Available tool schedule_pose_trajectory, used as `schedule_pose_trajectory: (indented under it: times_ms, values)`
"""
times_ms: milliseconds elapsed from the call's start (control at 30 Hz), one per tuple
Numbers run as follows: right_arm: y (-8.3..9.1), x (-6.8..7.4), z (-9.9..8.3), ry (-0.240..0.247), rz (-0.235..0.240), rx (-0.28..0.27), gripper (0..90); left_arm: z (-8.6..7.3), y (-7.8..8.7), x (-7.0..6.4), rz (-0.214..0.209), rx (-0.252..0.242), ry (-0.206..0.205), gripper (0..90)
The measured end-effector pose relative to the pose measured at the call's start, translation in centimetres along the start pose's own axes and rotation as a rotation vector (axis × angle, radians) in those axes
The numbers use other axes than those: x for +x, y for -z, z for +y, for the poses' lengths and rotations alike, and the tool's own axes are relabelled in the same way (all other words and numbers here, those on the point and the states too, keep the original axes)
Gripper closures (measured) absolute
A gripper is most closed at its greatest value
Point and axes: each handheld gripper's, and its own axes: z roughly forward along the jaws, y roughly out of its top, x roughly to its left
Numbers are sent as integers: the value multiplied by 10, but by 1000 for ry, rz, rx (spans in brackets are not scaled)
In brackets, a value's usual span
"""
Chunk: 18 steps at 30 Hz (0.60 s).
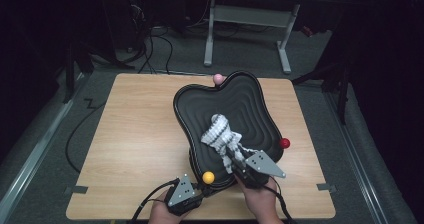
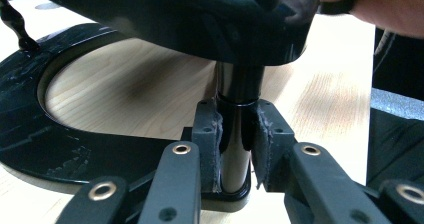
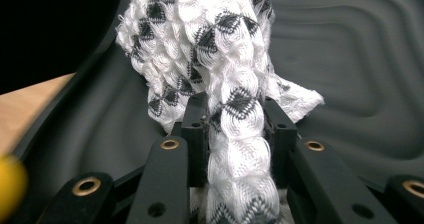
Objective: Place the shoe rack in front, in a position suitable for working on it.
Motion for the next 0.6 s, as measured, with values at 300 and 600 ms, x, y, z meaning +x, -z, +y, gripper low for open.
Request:
schedule_pose_trajectory:
  times_ms: [300,600]
  values:
    - [-9,-51,16,-87,-134,51,721,0,0,0,-1,0,-1,744]
    - [-8,-88,24,-204,-269,103,755,0,0,0,-2,0,-1,744]
